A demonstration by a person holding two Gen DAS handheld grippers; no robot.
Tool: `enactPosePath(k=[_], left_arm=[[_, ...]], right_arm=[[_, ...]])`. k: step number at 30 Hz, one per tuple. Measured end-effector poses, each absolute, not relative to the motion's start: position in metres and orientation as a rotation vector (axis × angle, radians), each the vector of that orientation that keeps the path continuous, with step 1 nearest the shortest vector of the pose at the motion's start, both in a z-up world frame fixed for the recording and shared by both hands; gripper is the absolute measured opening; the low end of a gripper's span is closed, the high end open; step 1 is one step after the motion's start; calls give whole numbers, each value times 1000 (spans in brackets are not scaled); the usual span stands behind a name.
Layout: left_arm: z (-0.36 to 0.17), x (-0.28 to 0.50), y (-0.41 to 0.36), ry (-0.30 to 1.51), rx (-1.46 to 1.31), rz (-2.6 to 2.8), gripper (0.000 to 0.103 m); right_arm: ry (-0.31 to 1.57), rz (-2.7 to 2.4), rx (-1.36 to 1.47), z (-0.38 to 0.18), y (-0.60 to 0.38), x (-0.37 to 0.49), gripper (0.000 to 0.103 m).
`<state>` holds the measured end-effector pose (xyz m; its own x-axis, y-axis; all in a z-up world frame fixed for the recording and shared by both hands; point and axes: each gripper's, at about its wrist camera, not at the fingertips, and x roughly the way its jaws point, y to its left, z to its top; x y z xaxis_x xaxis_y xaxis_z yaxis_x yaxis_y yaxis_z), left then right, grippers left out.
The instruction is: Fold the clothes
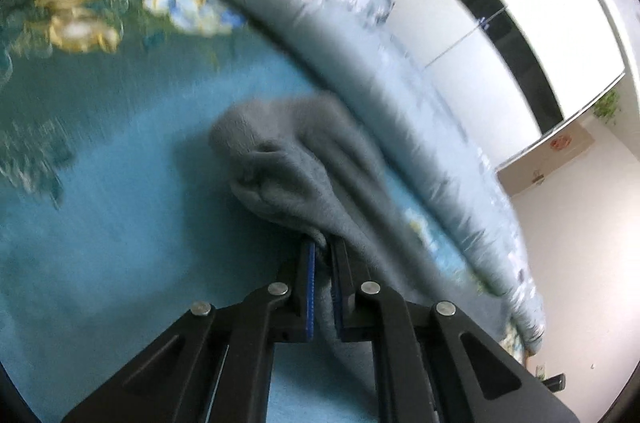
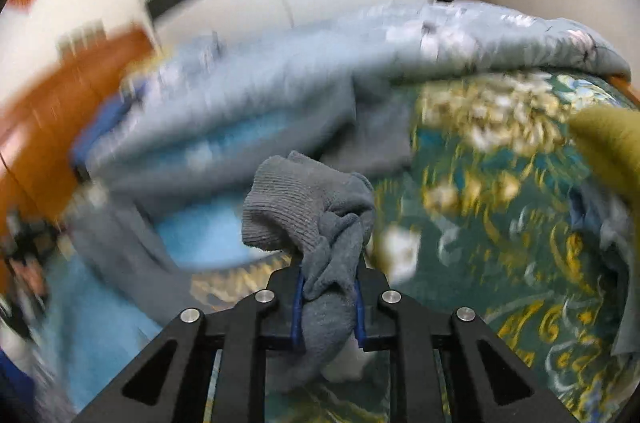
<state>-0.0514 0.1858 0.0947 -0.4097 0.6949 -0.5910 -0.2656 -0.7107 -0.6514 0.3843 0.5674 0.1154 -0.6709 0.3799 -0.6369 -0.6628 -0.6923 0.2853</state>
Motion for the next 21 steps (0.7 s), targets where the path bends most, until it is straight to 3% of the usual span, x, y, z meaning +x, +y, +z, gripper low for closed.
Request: enactPosePath(k=[5,14,21], left_arm=[[124,-46,142,-702,-1075,2130,7],[50,5,117,-562,-1220,2153,7],[27,8,110,-618,-1298,2110,7]], right_arm=[[701,2381,-500,161,575,422,20],[908,2243,-716,65,575,451,20],[915,2218,-754,59,573,458,23]])
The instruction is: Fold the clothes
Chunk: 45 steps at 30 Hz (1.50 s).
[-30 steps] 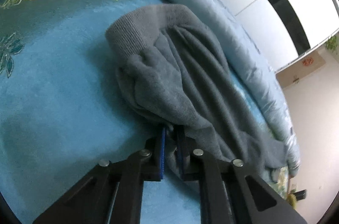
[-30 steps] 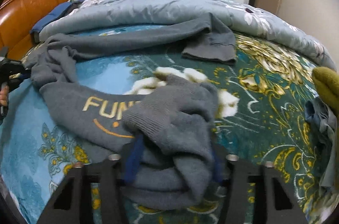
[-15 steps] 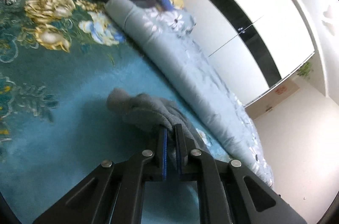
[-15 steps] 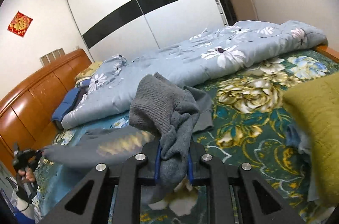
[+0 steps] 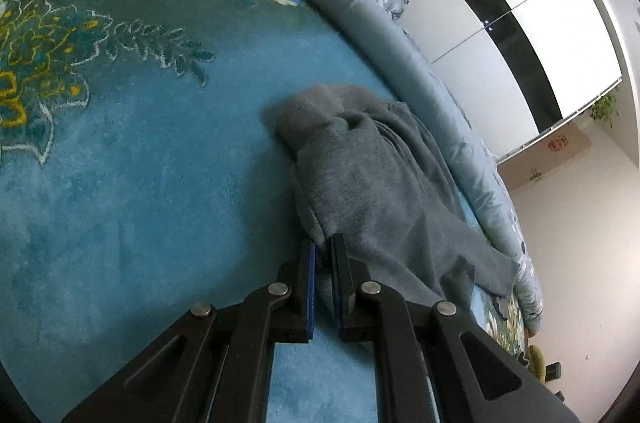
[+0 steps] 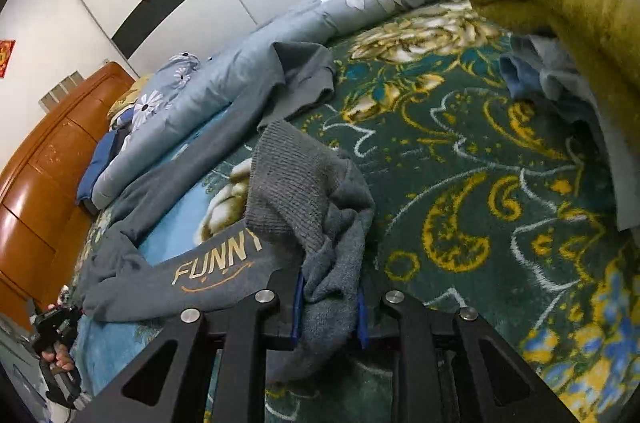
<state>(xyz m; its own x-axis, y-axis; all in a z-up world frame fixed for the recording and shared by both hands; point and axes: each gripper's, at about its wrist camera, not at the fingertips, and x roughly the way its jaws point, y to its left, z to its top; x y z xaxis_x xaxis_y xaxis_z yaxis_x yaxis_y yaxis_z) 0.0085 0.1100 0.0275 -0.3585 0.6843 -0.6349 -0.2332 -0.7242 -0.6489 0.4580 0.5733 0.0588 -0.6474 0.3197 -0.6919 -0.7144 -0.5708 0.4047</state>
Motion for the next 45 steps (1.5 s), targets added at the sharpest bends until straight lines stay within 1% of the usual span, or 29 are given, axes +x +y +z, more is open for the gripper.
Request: enactPosePath(k=[2,4,5,6,7,11,14,16,18,22,26,27,29,30,31,33,35,40,41,44,45], left_arm=[[30,12,112,-600,-1295,2118,8],[30,12,113,-592,-1302,2115,8],[29,12,114,-590,-1308,2113,8],[29,12,114,-593,-1314,2109,8],[28,11,113,-598,-1318,2103,8],[23,7,114,-601,-1331,2092,8],[19,6,118,-576,-1355,2094,8],[16,6,117,-581,-1370,2088,8],[14,6,116,-594,-1378,2079,8],[13,4,116,-604,-1384,2070,8],[11,3,117,-594,-1391,2073,8],[10,3,117,-595,-1395,2072,8],[9,3,116,-603,-1396,2071,8],[9,3,115,-603,-1395,2071,8],[9,3,114,-602,-1395,2070,8],[9,4,112,-601,-1395,2068,8],[9,3,111,-602,-1397,2064,8],[9,3,106,-597,-1401,2065,8],[9,2,106,-596,-1405,2064,8],[9,0,106,-594,-1414,2060,8],[10,-1,108,-593,-1417,2060,8]], right_arm=[[864,2223,-755,66,566,456,26],[806,2222,-753,73,559,457,39],[780,2216,-751,76,556,459,43],[754,2210,-748,78,554,462,49],[732,2201,-746,80,552,465,52],[700,2206,-737,95,542,473,53],[609,2278,-769,109,523,454,55],[511,2298,-837,109,514,430,58],[436,2271,-895,102,514,410,58],[447,2206,-942,87,533,385,58],[445,2148,-983,79,544,386,58],[447,2143,-985,78,545,389,57],[444,2132,-976,79,547,398,42],[449,2127,-970,81,549,403,29],[458,2122,-963,82,552,408,23],[476,2103,-946,88,559,419,17],[474,2061,-905,96,570,434,17],[597,1977,-853,95,600,466,17],[601,1970,-858,93,601,468,20],[557,1960,-834,97,597,473,21],[533,1964,-812,103,594,474,28]])
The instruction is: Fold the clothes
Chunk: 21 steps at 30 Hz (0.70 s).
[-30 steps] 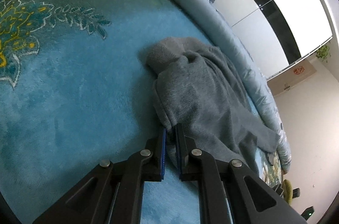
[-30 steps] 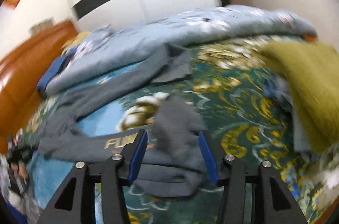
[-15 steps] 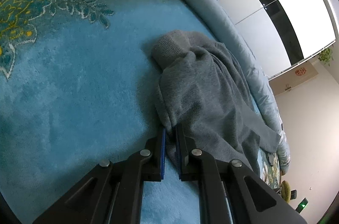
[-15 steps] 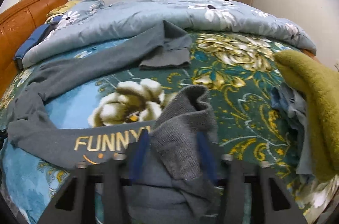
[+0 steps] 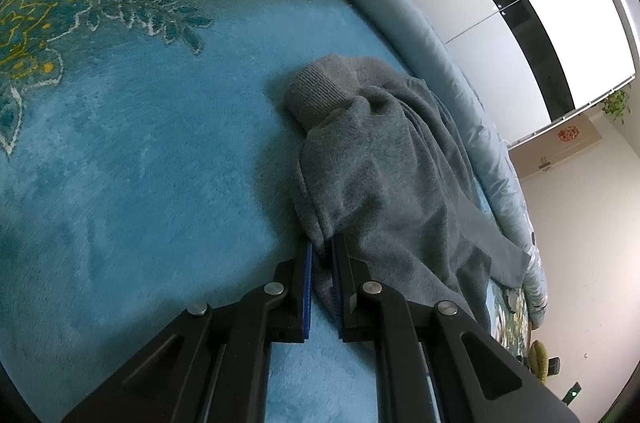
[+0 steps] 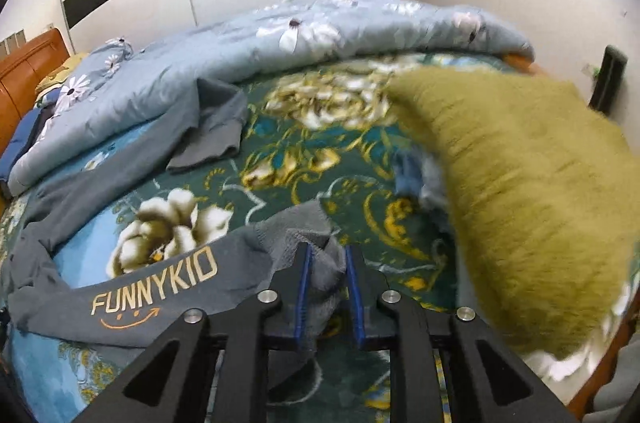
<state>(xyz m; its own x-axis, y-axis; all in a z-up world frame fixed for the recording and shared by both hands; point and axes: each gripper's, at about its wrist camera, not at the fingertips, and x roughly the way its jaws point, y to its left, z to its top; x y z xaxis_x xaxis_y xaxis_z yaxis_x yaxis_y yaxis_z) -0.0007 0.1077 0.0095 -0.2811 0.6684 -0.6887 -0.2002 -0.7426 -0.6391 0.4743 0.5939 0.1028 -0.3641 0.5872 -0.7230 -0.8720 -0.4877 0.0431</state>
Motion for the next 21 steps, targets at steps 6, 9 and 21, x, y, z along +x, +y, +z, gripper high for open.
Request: enactPosePath(k=[6,9,21], left_arm=[[9,-1,116,-585,-1415,2075,9],[10,0,114,-588,-1415,2073,9],[10,-7,126,-563,-1393,2059,9]], right_arm=[[467,2110,-836,120,568,443,49],[508,2208,-976,96,557,400,52],[516,2113,-1119,43,543,351,45]])
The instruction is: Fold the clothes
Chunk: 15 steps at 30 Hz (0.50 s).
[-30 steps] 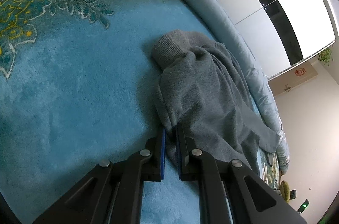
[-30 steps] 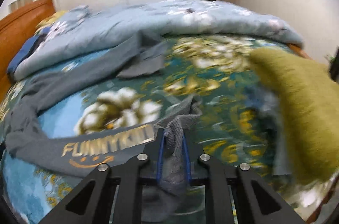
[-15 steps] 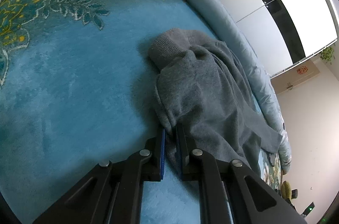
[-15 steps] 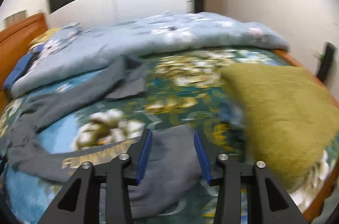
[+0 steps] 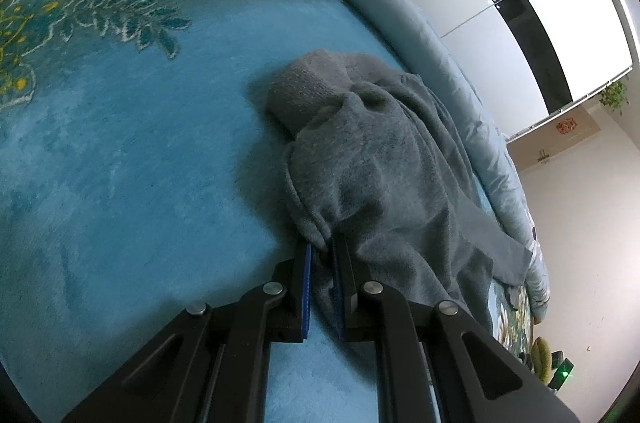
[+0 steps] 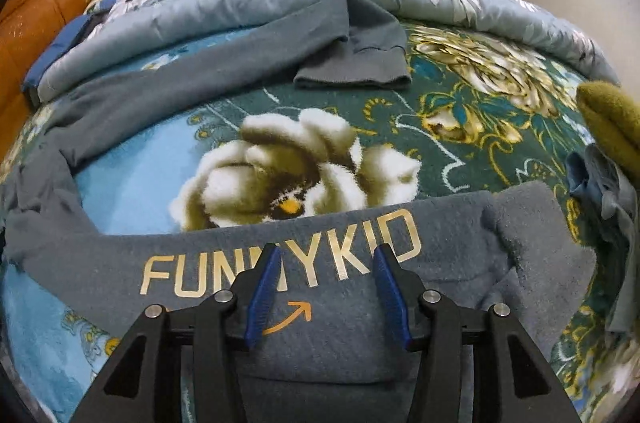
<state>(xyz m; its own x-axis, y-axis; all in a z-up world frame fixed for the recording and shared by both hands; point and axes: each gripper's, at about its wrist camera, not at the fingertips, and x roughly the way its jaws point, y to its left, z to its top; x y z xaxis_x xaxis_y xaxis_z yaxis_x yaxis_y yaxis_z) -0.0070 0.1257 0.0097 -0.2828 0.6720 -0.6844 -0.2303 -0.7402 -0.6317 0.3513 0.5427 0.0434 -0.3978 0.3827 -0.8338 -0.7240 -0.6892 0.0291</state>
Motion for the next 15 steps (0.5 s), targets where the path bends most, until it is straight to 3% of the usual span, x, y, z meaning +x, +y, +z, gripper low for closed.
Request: enactPosePath(k=[3,15], left_arm=[[16,-4,124,-585,-1360,2071,9],[85,30,100,-693,-1105,2086,7]], right_arm=[[567,2121,-1086,44,546,355,6],[573,2246,-908,92,539,383,2]])
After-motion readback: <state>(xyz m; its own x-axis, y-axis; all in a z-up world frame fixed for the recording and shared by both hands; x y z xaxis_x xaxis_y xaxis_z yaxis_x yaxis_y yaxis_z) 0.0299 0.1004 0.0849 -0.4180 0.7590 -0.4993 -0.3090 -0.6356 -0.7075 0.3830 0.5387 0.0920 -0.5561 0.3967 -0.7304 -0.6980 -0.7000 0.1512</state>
